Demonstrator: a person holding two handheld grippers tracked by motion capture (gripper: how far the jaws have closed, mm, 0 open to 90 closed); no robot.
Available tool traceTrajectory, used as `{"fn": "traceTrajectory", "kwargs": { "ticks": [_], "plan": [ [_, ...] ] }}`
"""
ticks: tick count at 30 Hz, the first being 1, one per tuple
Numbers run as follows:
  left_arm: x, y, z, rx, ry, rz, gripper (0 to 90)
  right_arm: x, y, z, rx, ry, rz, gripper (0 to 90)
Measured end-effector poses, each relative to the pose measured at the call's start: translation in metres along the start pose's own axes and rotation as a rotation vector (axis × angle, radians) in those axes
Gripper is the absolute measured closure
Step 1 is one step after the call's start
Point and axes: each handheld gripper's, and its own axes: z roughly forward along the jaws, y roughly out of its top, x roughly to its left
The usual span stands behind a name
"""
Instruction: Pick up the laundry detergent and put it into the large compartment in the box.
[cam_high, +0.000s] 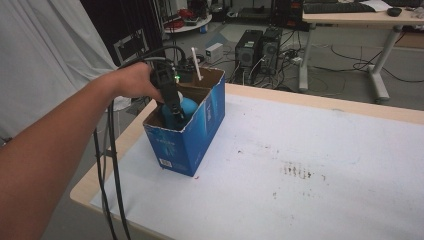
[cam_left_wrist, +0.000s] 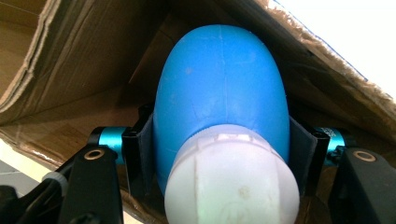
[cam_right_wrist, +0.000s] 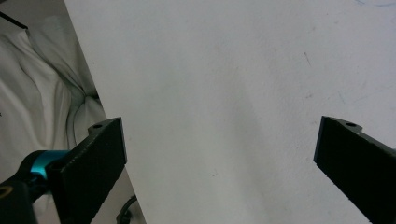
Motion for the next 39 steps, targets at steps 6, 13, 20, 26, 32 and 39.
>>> {"fn": "traceTrajectory", "kwargs": {
  "ticks": [6,13,20,26,32,39],
  "plan": [
    [0.001,0.0,0.001,-0.019,0.001,-0.009,37.4,0.0,-0.002,0.0,0.0,-0.001,0.006,1.5],
    [0.002,0.001,-0.001,-0.033,0.011,-0.015,32.9,0.001,-0.003,0.003,-0.001,0.001,0.002,1.5],
    [0.003,0.0,-0.006,-0.05,0.019,-0.02,30.0,0.001,-0.004,0.002,-0.002,0.0,0.004,1.5],
    [0.003,0.001,-0.017,-0.054,0.037,-0.017,24.1,0.002,-0.004,0.002,0.001,-0.004,0.003,1.5],
    [0.0,0.002,-0.028,-0.064,0.04,-0.004,24.1,0.002,-0.002,0.003,0.002,-0.003,-0.001,1.5],
    [-0.006,0.004,-0.048,-0.12,0.028,0.021,24.1,0.003,-0.003,0.001,-0.003,-0.005,0.002,1.5]
  ]
}}
